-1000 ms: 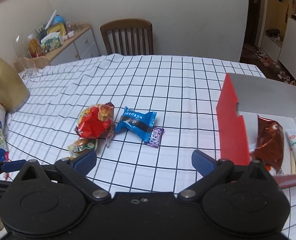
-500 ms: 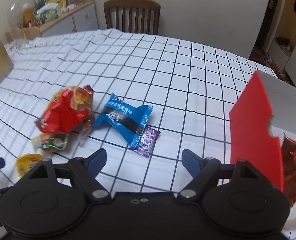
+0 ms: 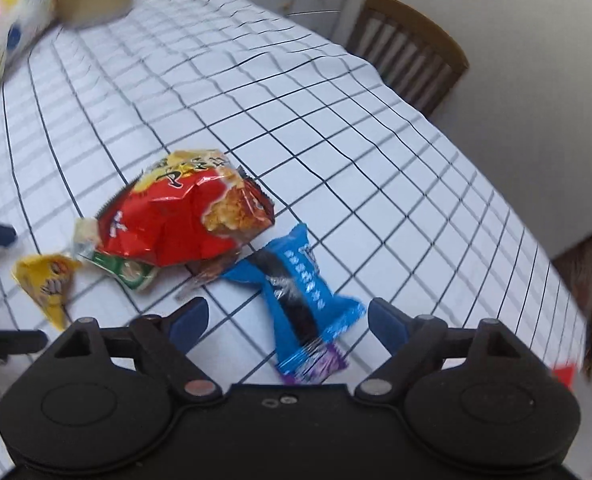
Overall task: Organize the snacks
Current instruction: 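Grasp the blue chocolate bar with the right tool while the left tool grasps the yellow triangle packet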
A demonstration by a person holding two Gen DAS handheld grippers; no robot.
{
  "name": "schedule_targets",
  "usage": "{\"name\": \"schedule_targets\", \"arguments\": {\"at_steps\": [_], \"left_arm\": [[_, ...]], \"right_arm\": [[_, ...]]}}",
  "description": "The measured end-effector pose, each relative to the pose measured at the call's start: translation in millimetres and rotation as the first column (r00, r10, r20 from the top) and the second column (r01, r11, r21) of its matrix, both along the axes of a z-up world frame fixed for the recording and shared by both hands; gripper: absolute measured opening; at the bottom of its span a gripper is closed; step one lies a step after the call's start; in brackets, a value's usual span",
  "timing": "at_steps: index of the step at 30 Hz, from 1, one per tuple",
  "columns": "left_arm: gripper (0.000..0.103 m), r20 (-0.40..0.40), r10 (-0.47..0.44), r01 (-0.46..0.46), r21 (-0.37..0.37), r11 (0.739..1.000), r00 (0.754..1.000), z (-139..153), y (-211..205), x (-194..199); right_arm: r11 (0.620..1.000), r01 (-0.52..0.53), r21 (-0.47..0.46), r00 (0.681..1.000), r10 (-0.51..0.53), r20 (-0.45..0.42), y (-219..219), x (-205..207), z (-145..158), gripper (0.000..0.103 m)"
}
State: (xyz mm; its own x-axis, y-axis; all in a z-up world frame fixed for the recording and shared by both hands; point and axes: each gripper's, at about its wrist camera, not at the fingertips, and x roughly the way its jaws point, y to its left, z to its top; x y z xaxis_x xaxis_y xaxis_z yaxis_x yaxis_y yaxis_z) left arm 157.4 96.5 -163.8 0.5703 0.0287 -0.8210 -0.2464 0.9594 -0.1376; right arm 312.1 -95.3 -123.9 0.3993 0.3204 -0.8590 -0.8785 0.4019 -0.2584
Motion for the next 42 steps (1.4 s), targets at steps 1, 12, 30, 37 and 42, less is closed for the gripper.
{"name": "schedule_targets", "arguments": {"at_steps": [1,12,30,37,42], "left_arm": [[0.084,-0.003,-0.001,0.001,-0.001,1.0,1.0,-0.7,-0.2,0.9],[0.08,-0.012,0.005,-0.005,-0.001,1.0,1.0,-5.8,2.0,9.8],[0.046,-0.057,0.027,-0.031,-0.06,0.998,0.998,-6.3,10.8,11.7],[0.043,-0.072,0.032,-0.038,-0.087,0.995,0.997,-3.1,7.9,6.3],[0.042,-0.051,0.007,-0.011,-0.083,0.996,0.999,6.3,-1.0,-1.3]], "right_arm": [[1.0,-0.006,-0.008,1.0,0.006,0.004,3.3,2.0,-1.6,0.085],[0.997,-0.042,-0.071,0.999,0.043,0.013,24.9,12.3,-23.7,0.072],[1.0,0.028,-0.007,0.999,-0.028,0.021,9.7,-0.6,-9.7,0.033],[0.993,0.097,0.059,0.995,-0.098,0.009,-5.7,-9.8,5.7,0.03],[0.979,0.158,0.127,0.987,-0.159,-0.004,-22.2,-20.2,21.5,0.029]]}}
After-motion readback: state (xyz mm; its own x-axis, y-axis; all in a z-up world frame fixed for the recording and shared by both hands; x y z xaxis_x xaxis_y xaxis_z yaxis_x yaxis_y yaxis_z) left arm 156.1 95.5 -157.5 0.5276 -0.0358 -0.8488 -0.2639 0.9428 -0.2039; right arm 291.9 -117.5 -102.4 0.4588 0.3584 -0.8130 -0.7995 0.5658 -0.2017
